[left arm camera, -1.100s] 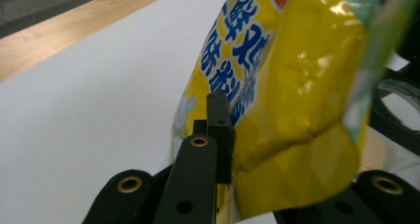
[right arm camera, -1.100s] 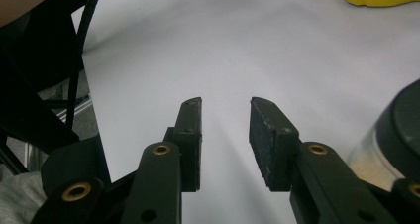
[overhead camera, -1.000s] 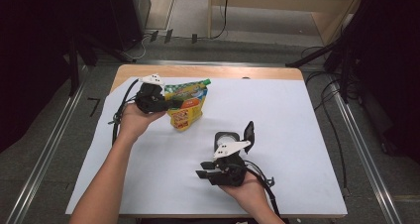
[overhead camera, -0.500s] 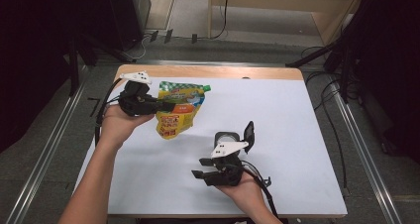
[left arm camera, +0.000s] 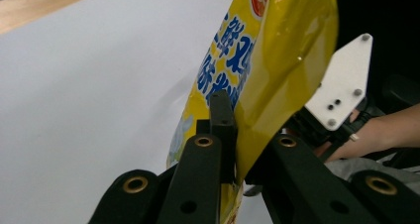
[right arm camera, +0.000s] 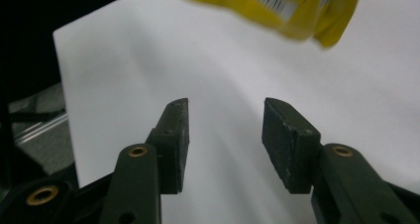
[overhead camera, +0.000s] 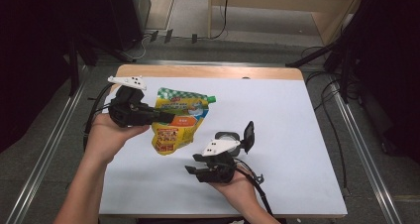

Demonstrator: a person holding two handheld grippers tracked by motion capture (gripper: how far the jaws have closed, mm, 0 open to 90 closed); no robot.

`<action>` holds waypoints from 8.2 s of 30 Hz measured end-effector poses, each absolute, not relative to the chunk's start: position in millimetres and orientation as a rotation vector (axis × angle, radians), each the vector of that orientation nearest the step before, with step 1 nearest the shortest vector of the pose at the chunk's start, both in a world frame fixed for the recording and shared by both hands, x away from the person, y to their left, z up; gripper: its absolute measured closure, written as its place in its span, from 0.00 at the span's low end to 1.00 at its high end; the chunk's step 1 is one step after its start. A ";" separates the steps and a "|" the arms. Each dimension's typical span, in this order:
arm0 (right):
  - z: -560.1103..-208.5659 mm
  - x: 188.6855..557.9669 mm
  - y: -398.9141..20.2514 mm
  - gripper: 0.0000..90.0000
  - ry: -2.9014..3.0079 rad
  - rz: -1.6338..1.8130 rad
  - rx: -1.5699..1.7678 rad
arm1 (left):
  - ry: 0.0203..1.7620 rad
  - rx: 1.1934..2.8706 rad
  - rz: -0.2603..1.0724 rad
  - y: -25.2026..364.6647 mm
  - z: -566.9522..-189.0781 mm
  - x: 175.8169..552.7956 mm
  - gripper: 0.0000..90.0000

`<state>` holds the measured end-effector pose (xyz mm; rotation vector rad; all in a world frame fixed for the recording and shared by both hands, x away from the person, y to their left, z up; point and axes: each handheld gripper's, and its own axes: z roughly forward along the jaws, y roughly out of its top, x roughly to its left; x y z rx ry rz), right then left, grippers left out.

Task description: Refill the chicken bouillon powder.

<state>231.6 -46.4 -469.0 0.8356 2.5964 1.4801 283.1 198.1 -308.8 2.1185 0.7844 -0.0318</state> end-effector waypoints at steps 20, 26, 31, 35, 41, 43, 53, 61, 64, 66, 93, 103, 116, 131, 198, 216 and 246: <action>-494.8 237.5 -18.8 0.63 2.273 1.558 0.944 | 0.823 2.110 -0.179 197.0 -308.4 272.6 0.98; -486.5 221.9 -10.6 0.62 2.302 1.506 0.751 | 0.854 2.093 -0.201 191.2 -321.1 279.4 0.98; -482.8 212.7 -9.7 0.62 2.364 1.416 0.667 | 0.838 2.100 -0.193 179.7 -327.7 280.8 0.97; -477.0 208.0 -15.8 0.63 2.427 1.444 0.694 | 0.789 2.093 -0.166 171.1 -332.2 280.4 0.95; -470.4 198.5 -25.9 0.65 2.500 1.503 0.729 | 0.753 2.100 -0.181 160.4 -342.0 281.6 0.91; -471.3 196.8 -28.0 0.65 2.504 1.533 0.750 | 0.750 2.108 -0.178 156.7 -345.6 282.2 0.90; -467.4 191.3 -27.5 0.68 2.554 1.631 0.774 | 0.796 2.129 -0.133 141.7 -356.7 278.2 0.87; -468.2 190.6 -25.8 0.69 2.576 1.653 0.810 | 0.887 2.132 -0.163 134.4 -363.4 279.9 0.87; -468.2 191.1 -25.7 0.69 2.584 1.660 0.822 | 0.920 2.121 -0.182 133.1 -364.3 280.4 0.87; -467.8 191.0 -24.9 0.68 2.583 1.665 0.831 | 0.960 2.121 -0.198 131.0 -364.5 279.9 0.87; -470.6 191.3 -20.0 0.72 2.648 1.831 0.888 | 1.030 2.126 -0.240 123.3 -367.0 280.6 0.76; -466.9 191.3 -18.7 0.67 2.622 1.738 0.972 | 1.069 2.088 -0.240 118.4 -370.0 282.1 0.80; -461.8 194.6 -23.4 0.75 2.633 1.846 0.917 | 1.053 2.156 -0.267 118.0 -358.6 281.9 0.68; -460.9 195.3 -25.2 0.75 2.629 1.876 0.912 | 1.086 2.165 -0.197 116.4 -355.6 279.6 0.88; -457.2 214.0 -25.6 0.79 2.560 2.098 0.952 | 1.048 2.096 -0.242 102.7 -335.2 296.6 0.80; -457.2 216.5 -24.5 0.79 2.574 2.093 0.942 | 1.049 2.095 -0.229 103.9 -335.2 297.1 0.80; -457.2 216.7 -23.1 0.78 2.570 2.086 0.945 | 1.052 2.090 -0.220 104.2 -335.0 297.1 0.81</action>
